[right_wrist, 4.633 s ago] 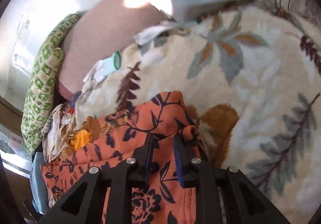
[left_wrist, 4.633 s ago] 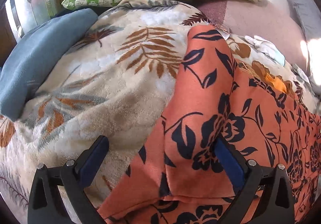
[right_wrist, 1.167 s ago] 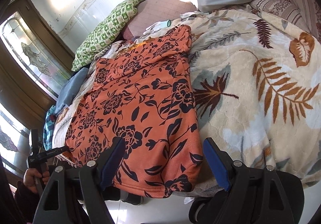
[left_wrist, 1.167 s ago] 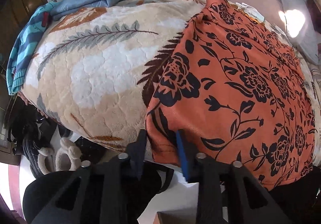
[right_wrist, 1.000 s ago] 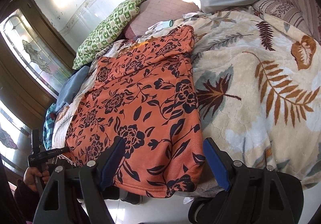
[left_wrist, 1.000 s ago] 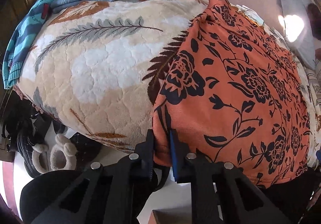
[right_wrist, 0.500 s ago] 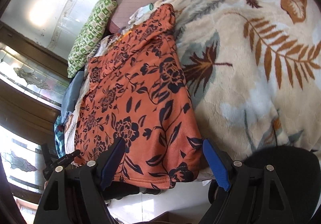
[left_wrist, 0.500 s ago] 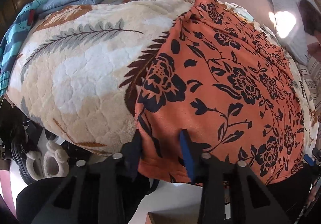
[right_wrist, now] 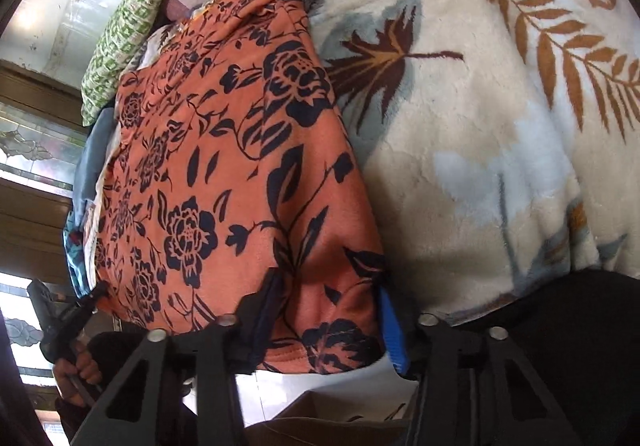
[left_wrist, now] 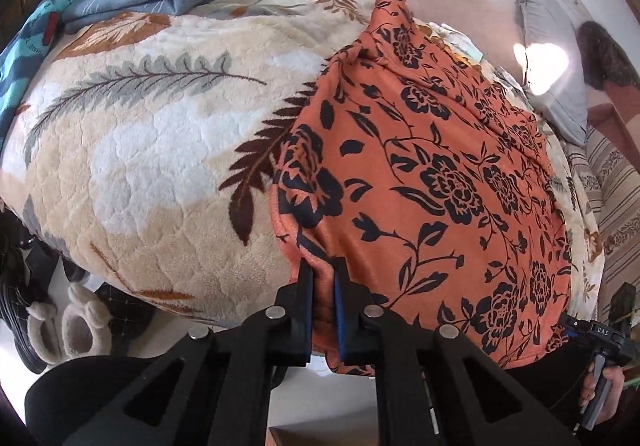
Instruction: Fold small clothes
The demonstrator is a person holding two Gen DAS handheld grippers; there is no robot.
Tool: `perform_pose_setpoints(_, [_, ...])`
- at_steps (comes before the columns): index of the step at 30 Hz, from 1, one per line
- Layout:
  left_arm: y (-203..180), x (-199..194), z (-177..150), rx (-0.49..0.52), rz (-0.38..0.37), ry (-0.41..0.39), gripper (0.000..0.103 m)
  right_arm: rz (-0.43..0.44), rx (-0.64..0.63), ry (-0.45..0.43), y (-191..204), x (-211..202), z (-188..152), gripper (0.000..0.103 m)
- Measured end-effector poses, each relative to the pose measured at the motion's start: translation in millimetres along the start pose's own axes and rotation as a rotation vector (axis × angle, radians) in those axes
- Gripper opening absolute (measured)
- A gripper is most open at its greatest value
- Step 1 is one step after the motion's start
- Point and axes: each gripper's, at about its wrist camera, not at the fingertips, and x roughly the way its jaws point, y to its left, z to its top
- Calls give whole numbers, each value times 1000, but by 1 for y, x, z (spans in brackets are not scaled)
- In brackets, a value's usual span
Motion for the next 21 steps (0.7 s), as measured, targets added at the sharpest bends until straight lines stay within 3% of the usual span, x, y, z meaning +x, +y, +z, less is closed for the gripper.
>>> perform_pose_setpoints(3, [-3, 10, 2, 3, 53, 18, 13, 29, 48, 11, -17, -3, -4, 27])
perform_pose_setpoints(5, [-1, 17, 2, -6, 59, 34, 30, 46, 70, 10, -24, -4, -8, 26])
perform_pose_setpoints(8, [-3, 18, 1, 5, 58, 31, 31, 55, 62, 13, -24, -3, -12, 27])
perform_pose_setpoints(9, [-3, 19, 1, 6, 56, 30, 30, 53, 50, 22, -22, -2, -12, 29])
perform_pose_setpoints(11, [1, 16, 1, -14, 51, 21, 12, 38, 20, 19, -14, 0, -10, 29])
perform_pose_setpoints(15, [8, 4, 3, -45, -3, 0, 8, 104, -6, -6, -6, -11, -7, 16])
perform_pose_setpoints(21, [9, -19, 14, -72, -129, -37, 8, 275, 53, -66, -11, -40, 6, 14])
